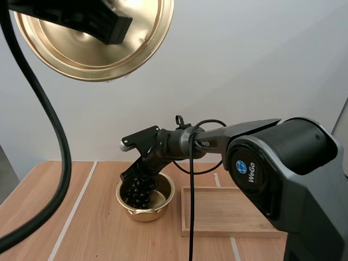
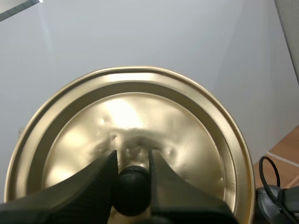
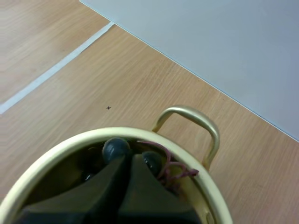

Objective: Open the lid, put the grape in the pot, and close it

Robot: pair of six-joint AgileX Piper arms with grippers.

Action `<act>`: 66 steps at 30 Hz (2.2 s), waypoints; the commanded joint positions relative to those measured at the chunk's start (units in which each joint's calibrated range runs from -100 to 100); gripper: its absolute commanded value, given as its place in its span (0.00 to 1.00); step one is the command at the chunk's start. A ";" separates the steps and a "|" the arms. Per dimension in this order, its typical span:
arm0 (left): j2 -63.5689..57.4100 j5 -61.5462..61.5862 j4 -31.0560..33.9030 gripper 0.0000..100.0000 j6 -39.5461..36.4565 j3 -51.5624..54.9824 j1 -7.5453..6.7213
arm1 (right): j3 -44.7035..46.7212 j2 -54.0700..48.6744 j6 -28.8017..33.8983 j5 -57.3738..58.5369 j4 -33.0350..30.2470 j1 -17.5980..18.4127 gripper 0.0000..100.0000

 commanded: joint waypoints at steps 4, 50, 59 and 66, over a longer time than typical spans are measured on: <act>-0.30 -0.71 0.24 0.00 -0.58 -0.38 -0.14 | -0.06 -6.08 0.82 8.21 -0.01 0.10 0.00; -0.30 -0.71 0.24 0.00 -0.58 -0.38 -0.14 | 7.94 -11.67 2.74 8.91 -5.50 -1.92 1.00; -0.30 -0.71 0.24 0.00 -0.58 -0.38 -0.14 | 7.94 -16.75 2.74 8.75 -2.48 -1.92 1.00; -0.30 -0.71 0.24 0.00 -0.58 -0.38 -0.14 | 7.94 -15.98 2.63 6.64 -1.78 -1.92 0.73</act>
